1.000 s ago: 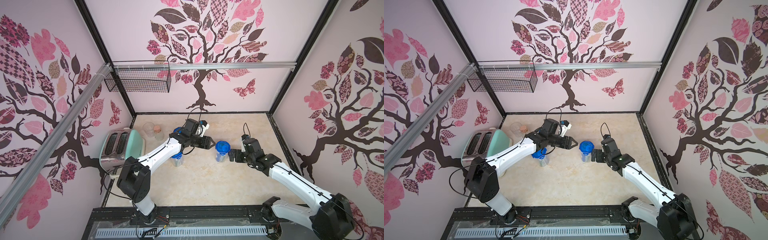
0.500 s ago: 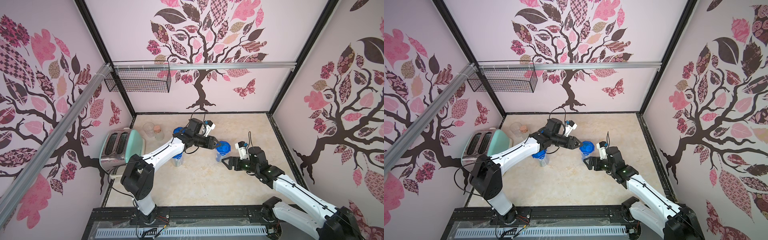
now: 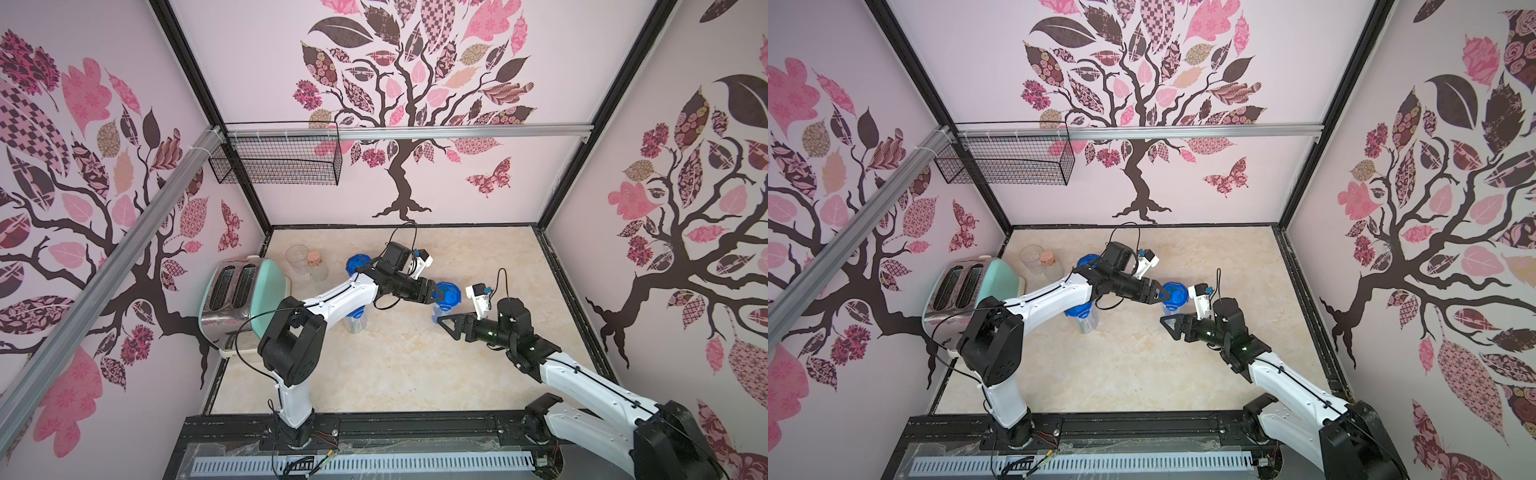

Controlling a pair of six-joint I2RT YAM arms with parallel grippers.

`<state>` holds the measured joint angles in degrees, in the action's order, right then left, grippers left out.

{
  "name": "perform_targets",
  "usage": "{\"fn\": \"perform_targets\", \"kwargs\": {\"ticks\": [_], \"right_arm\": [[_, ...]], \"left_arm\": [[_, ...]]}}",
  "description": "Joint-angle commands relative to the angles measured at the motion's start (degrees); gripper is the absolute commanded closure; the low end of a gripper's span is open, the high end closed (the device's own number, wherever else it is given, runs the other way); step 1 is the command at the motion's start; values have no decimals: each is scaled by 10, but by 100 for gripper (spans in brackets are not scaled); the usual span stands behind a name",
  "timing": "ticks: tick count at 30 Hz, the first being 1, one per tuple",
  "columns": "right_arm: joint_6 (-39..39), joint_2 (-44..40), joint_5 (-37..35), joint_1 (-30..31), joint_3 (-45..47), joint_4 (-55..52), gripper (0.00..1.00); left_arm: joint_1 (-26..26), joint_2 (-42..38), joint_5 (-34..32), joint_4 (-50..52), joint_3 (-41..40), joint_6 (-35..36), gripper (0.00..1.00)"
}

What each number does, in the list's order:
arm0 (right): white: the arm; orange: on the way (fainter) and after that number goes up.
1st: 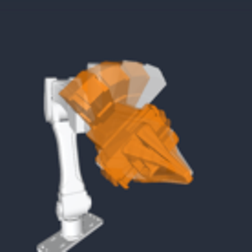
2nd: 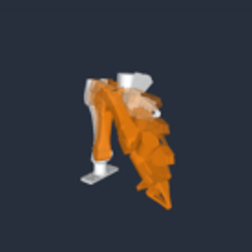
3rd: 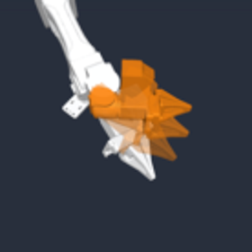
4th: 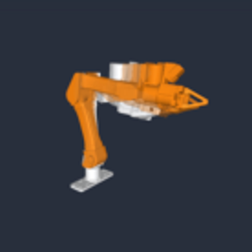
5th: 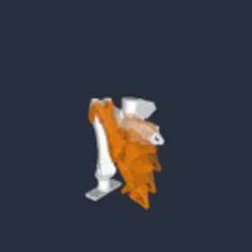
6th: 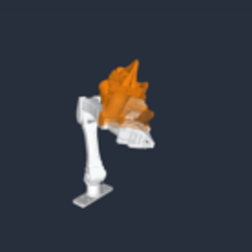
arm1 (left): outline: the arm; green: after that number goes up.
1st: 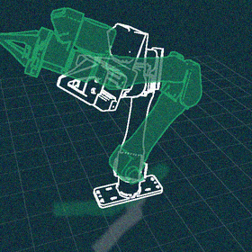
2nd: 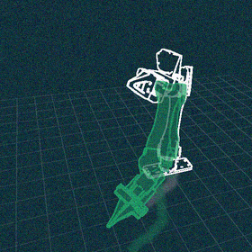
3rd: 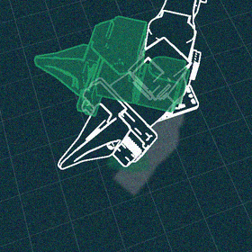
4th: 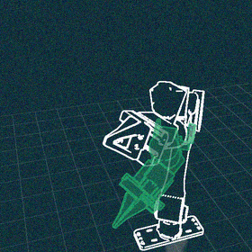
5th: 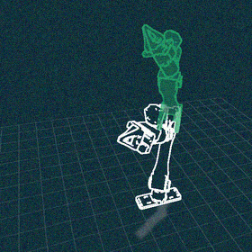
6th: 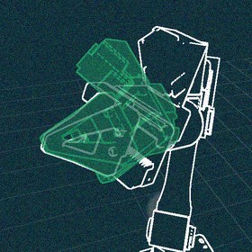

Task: Take out toiletry kits
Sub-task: Unfasten the latch on the container.

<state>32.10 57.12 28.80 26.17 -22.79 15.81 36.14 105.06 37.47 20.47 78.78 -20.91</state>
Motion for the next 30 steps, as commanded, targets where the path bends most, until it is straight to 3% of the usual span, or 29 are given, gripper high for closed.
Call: {"fn": "perform_targets", "kwargs": {"ticks": [1,12,30], "right_arm": [[-9,8,14,-2,2,43,13],[9,65,85,-36,32,178,19],[16,120,125,-66,23,250,20]], "left_arm": [[1,18,14,-5,22,11,30],[1,57,14,8,43,20,28],[1,74,20,20,42,33,38]]}}
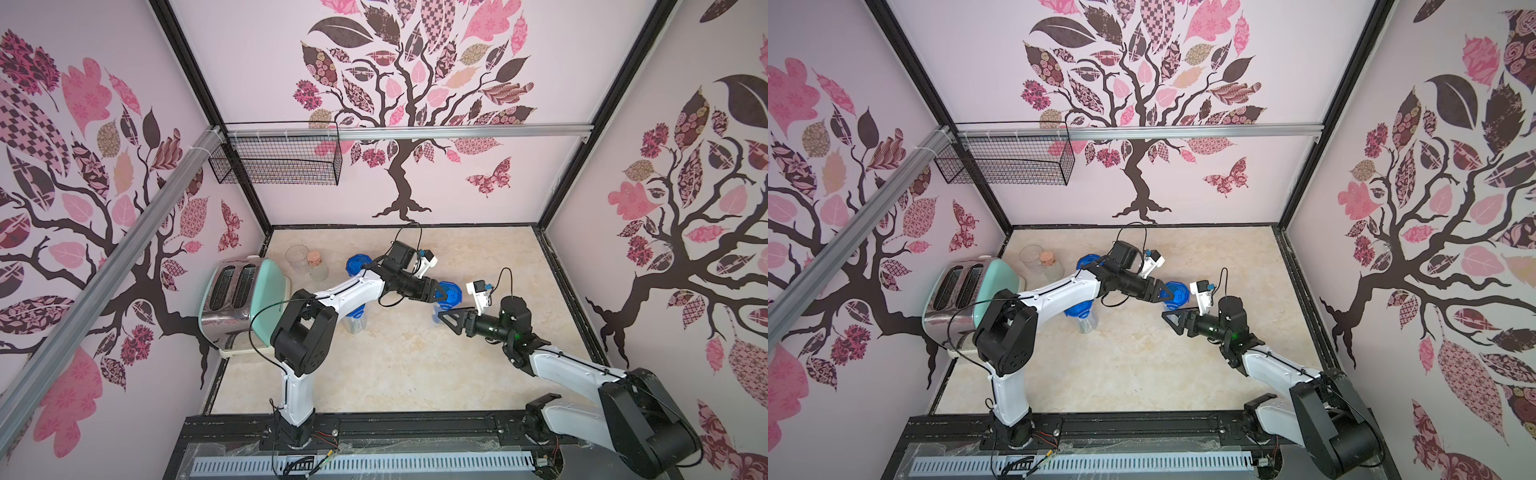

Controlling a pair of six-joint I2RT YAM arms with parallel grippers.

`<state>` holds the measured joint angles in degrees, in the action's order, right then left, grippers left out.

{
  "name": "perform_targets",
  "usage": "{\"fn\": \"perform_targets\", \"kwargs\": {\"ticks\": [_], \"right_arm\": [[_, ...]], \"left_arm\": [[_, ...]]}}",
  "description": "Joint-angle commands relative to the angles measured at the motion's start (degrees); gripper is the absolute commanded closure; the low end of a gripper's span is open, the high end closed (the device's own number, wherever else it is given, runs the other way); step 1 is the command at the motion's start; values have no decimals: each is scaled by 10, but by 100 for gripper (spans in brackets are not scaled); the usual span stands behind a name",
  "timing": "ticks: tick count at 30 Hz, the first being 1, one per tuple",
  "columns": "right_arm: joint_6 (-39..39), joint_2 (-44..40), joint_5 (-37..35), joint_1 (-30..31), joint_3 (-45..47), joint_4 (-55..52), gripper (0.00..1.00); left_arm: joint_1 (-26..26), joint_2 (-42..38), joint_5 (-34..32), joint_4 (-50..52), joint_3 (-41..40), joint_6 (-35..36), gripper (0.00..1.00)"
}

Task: Take out toiletry kits
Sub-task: Unfasten the latch on the container.

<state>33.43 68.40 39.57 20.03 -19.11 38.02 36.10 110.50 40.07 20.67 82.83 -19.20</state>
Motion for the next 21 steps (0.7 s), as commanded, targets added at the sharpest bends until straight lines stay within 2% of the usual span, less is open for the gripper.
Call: {"fn": "perform_targets", "kwargs": {"ticks": [1,9,13,19,21], "right_arm": [[1,9,16,-5,-13,26,20],[-9,-10,5,-6,11,11,20],[-8,-16,5,-7,19,14,20],[-1,-40,17,-7,29,9,20],[1,-56,13,-7,37,5,20]], "left_arm": [[1,18,-6,18,1,16,39],[-3,-32,-36,48,17,9,34],[-4,-66,-54,66,31,-5,36],[1,-98,23,-30,26,-101,55],[1,-84,40,-29,38,-119,70]]}}
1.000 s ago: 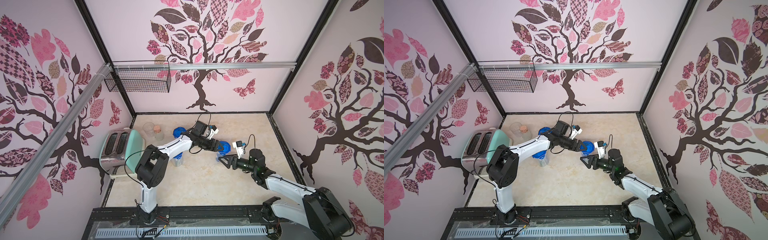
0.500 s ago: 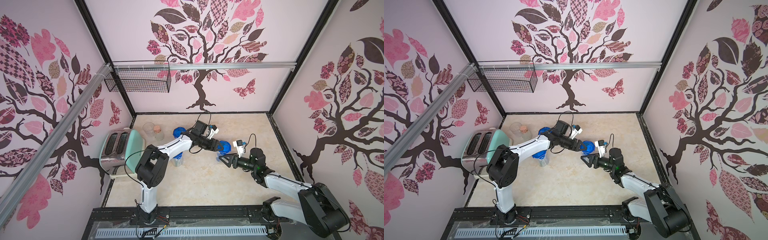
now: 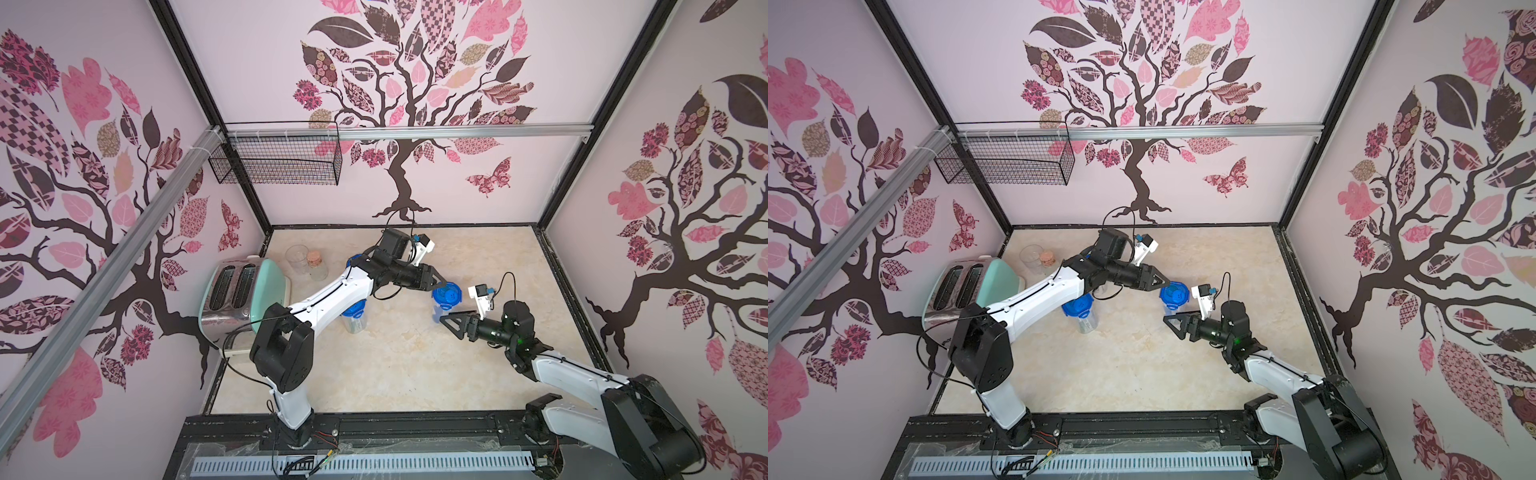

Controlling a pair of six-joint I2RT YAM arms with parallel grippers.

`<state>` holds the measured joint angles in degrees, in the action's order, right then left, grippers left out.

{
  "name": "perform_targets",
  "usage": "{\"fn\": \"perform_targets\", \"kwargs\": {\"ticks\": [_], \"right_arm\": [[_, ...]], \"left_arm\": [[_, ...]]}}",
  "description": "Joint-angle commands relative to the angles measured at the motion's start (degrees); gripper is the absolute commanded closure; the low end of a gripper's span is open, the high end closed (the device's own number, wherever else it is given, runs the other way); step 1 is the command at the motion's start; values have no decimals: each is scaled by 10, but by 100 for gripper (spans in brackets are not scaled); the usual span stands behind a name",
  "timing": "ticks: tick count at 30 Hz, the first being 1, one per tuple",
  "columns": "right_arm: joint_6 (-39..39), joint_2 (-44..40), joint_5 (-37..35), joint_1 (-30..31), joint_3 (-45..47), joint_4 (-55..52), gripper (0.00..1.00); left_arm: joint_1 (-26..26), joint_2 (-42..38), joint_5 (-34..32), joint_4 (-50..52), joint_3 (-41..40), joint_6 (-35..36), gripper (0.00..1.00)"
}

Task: Take out toiletry kits
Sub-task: Unfasten the latch on the container.

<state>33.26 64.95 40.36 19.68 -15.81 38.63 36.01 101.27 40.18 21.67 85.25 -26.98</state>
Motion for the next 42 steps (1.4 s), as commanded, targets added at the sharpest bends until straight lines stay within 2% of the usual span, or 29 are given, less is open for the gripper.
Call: {"fn": "perform_targets", "kwargs": {"ticks": [1,3,8,16,23,42], "right_arm": [[2,-27,3,-3,7,-6,22],[4,-39,-4,-3,17,-8,23],[14,-43,-3,-3,29,2,24],[18,-32,2,-4,23,11,24],[20,-15,7,-4,19,24,24],[25,32,19,-3,-20,65,24]], "left_arm": [[2,17,46,-40,17,-49,76],[2,33,59,-49,21,-76,85],[2,70,99,-104,21,-137,100],[3,129,152,-148,22,-160,100],[2,171,159,-146,29,-162,100],[-15,196,180,-192,-18,-179,100]]}}
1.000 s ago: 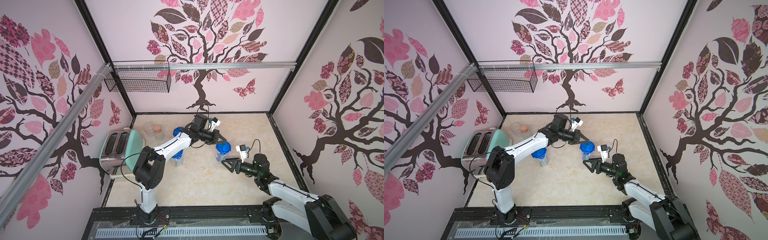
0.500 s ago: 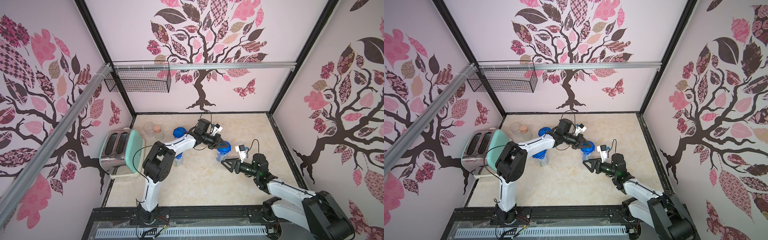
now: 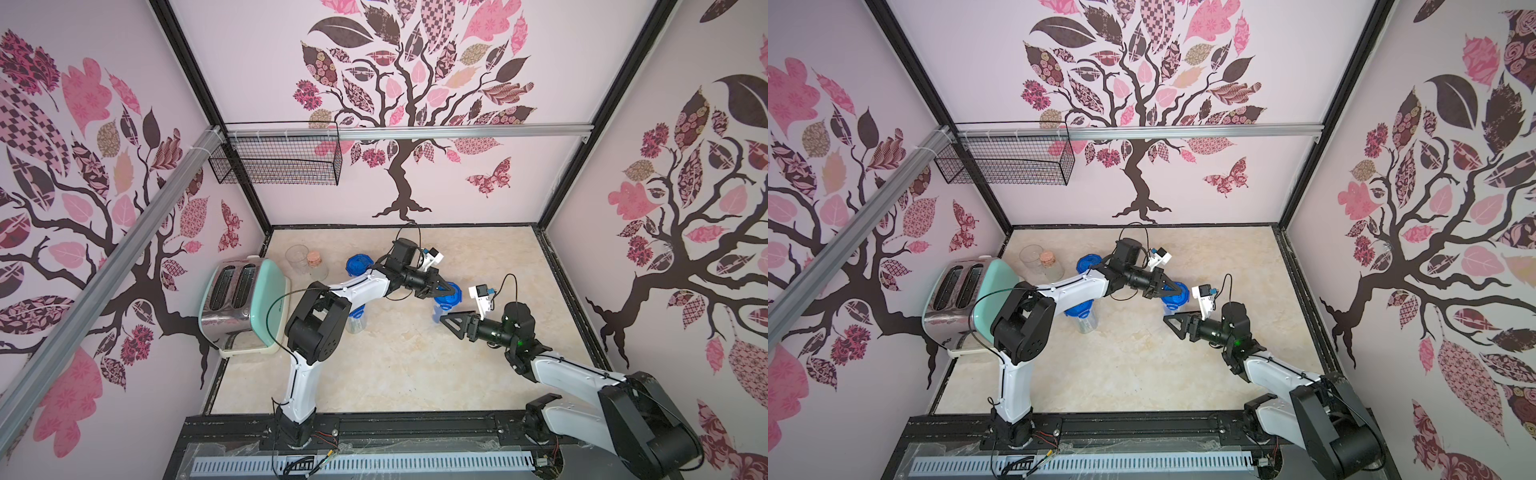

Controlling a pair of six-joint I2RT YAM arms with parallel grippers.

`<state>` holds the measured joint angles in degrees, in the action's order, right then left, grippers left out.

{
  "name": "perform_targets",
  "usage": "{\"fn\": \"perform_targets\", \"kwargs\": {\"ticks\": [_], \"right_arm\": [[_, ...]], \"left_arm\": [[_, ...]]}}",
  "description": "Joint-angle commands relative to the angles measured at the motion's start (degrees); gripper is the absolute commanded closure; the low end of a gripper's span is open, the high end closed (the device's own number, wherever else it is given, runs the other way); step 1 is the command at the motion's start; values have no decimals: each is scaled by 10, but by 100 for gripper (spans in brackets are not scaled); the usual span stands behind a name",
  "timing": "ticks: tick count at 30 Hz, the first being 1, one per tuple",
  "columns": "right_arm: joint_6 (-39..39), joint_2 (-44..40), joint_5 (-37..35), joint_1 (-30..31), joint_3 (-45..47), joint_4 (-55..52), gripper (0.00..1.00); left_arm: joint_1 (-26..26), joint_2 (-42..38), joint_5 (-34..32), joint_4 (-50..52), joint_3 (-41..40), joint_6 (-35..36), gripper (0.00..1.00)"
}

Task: Take out toiletry kits
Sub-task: Unfasten the latch on the container.

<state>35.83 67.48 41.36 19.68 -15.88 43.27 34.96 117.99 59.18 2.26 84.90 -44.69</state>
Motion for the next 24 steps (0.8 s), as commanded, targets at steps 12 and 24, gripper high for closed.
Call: {"fn": "perform_targets", "kwargs": {"ticks": [12,24], "right_arm": [[-3,29,4,-4,-22,43,23],[-2,47,2,-8,-24,62,23]], "left_arm": [[-5,45,-1,-3,-16,-10,100],[-6,54,-5,-1,-21,-8,100]]}}
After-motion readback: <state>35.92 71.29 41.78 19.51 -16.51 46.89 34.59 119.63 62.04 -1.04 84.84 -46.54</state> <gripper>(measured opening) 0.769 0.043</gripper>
